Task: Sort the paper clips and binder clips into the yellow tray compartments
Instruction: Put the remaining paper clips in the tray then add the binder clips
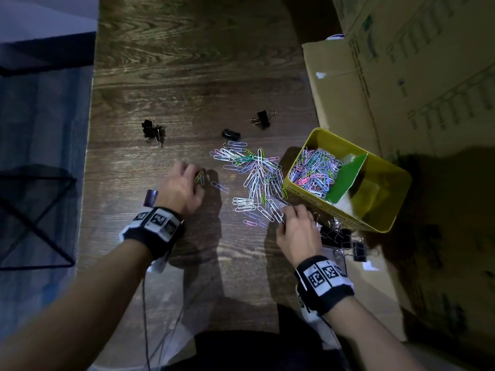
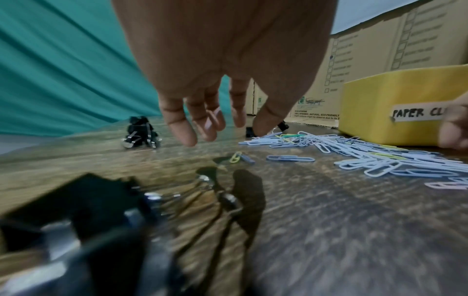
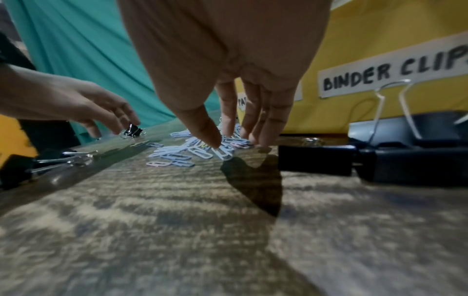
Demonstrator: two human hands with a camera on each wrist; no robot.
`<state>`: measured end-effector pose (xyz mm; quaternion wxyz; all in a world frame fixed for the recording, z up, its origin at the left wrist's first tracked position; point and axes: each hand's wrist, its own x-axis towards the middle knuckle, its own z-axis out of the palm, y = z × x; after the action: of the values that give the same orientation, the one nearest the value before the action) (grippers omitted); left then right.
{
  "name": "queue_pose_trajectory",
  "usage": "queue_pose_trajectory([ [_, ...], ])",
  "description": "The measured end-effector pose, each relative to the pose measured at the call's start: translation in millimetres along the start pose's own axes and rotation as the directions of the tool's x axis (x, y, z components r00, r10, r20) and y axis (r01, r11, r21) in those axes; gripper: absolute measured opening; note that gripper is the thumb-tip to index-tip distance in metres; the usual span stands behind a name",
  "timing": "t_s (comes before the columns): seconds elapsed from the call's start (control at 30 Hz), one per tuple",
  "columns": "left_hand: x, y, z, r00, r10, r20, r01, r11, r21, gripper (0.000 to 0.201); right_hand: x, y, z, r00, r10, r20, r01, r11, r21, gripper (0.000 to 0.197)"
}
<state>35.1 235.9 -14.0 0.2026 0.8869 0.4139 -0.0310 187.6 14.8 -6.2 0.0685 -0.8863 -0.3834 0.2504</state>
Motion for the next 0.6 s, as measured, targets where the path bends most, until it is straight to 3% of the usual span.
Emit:
queue_pose_trajectory([
  [0.1,16.1,25.1,15.2,0.993,-0.091,0.075,0.091,0.996,-0.003,0.043,-1.7,2.8,4.6,0.995,-0.072,0.072,0.07,0.997,0.025,0.041],
  [0.17,12.8,41.9,27.2,0.994,-0.052,0.101,0.051,0.999,0.008,0.041,1.9,3.1,5.9,0.994,-0.096,0.052,0.091,0.992,0.085,0.043],
  [0.3,0.9,66.6,37.1,0.986,0.085,0.141,-0.08,0.996,-0.042,0.04,10.7,8.4,-0.5,0.998,-0.015,-0.06,0.022,0.993,0.117,0.052],
  [0.43,36.3,69.1,15.7,0.998,0.023,0.062,-0.023,1.0,-0.012,0.043,13.2,11.8,-5.6,0.998,-0.01,-0.061,0.016,0.995,0.096,0.061],
  [0.6,91.9,64.5,0.4,0.986,0.081,0.144,-0.092,0.993,0.075,0.065,18.5,13.3,-11.5,0.999,-0.021,-0.041,0.025,0.994,0.104,0.064],
])
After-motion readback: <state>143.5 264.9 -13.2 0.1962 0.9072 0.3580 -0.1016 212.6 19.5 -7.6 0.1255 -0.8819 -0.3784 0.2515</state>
